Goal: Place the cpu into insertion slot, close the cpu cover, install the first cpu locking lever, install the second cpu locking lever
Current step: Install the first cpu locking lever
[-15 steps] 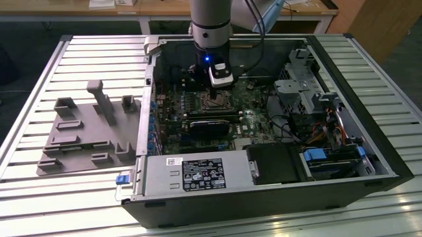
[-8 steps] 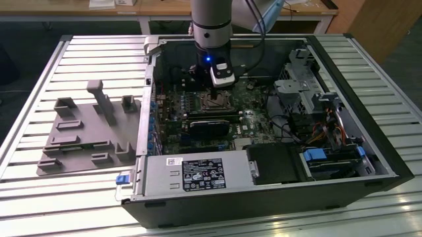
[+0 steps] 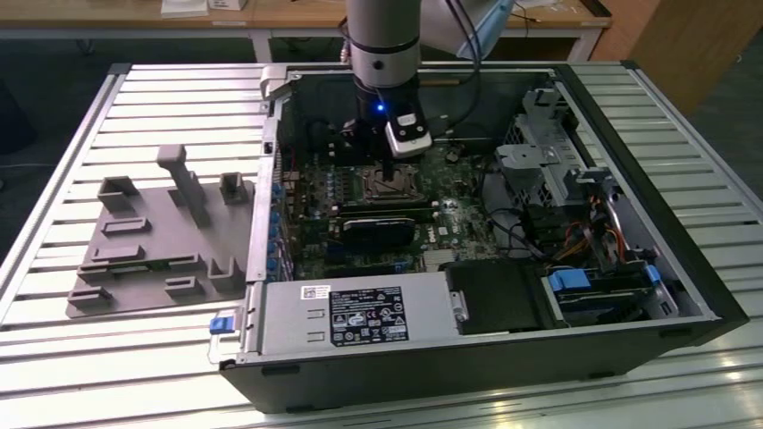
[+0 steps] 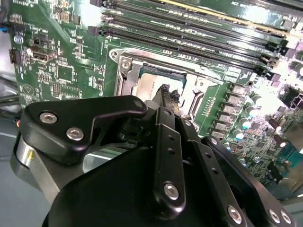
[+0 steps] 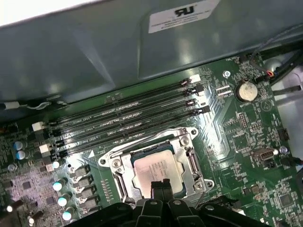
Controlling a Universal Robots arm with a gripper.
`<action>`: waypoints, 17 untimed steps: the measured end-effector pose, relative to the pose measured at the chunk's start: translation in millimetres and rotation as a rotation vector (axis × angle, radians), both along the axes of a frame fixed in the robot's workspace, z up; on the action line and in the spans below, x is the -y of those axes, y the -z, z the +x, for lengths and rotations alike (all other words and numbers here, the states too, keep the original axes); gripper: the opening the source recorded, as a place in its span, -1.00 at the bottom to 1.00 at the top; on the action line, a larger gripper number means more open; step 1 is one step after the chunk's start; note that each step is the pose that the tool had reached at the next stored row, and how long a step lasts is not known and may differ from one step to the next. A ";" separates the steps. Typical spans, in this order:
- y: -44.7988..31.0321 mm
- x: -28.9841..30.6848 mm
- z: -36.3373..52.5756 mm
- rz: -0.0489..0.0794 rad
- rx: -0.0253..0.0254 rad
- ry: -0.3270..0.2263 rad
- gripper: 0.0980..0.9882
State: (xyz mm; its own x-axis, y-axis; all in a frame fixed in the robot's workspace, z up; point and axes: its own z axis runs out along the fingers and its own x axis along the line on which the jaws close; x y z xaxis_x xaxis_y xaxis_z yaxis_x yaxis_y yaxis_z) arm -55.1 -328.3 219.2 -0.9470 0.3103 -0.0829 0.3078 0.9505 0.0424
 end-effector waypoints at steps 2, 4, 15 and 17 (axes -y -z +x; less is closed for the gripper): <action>0.2 0.0 0.3 0.000 0.0000 -0.024 -0.99; 0.3 0.0 1.2 0.000 0.0000 -0.043 -0.99; -6.8 0.0 5.3 0.000 -0.0006 -0.061 -0.99; -10.6 0.0 5.3 0.000 -0.0006 -0.061 -0.99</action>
